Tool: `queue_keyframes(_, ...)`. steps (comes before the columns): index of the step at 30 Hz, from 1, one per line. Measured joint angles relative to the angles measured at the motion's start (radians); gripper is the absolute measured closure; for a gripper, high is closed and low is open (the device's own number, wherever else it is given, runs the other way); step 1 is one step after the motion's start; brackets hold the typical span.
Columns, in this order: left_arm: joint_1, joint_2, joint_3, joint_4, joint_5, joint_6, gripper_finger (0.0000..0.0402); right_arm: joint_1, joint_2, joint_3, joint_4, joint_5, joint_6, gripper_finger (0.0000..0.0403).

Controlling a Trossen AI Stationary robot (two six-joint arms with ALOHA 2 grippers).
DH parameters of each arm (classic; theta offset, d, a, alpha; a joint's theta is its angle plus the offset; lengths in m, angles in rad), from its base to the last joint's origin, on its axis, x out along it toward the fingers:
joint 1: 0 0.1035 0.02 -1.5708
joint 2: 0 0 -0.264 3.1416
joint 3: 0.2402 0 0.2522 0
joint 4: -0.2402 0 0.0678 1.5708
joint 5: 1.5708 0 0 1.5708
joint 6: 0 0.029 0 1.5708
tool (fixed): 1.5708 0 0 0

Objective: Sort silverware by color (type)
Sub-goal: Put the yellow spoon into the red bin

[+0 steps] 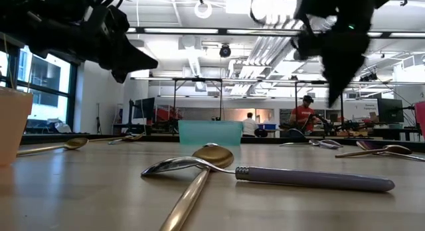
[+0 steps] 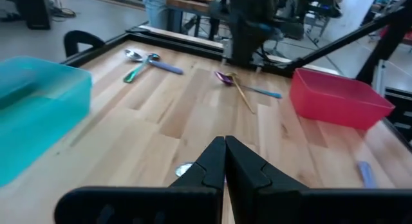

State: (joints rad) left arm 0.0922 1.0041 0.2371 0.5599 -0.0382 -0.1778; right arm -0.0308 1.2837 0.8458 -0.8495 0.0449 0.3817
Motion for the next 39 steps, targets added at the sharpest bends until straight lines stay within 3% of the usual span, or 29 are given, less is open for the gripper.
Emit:
queue_keyframes(6,0.047,0.0,0.0,0.0,0.005,0.041,0.0401,0.038,0.069,-0.046,-0.052,-0.061,-0.106,0.0278)
queue_keyframes(13,0.092,0.0,-0.001,-0.018,0.056,0.024,0.0401,0.046,0.208,-0.046,-0.029,-0.057,-0.207,0.0277)
queue_keyframes(23,0.094,0.0,-0.001,-0.053,0.057,0.015,0.0401,0.046,0.363,-0.039,-0.005,-0.05,-0.304,0.0318)
queue_keyframes(31,0.094,0.0,-0.001,-0.059,0.057,0.012,0.0401,0.031,0.373,-0.038,-0.01,-0.054,-0.292,0.0392)
queue_keyframes(39,0.094,0.0,-0.001,-0.062,0.057,-0.003,0.0401,0.03,0.333,0.017,-0.05,-0.099,-0.218,0.0401)
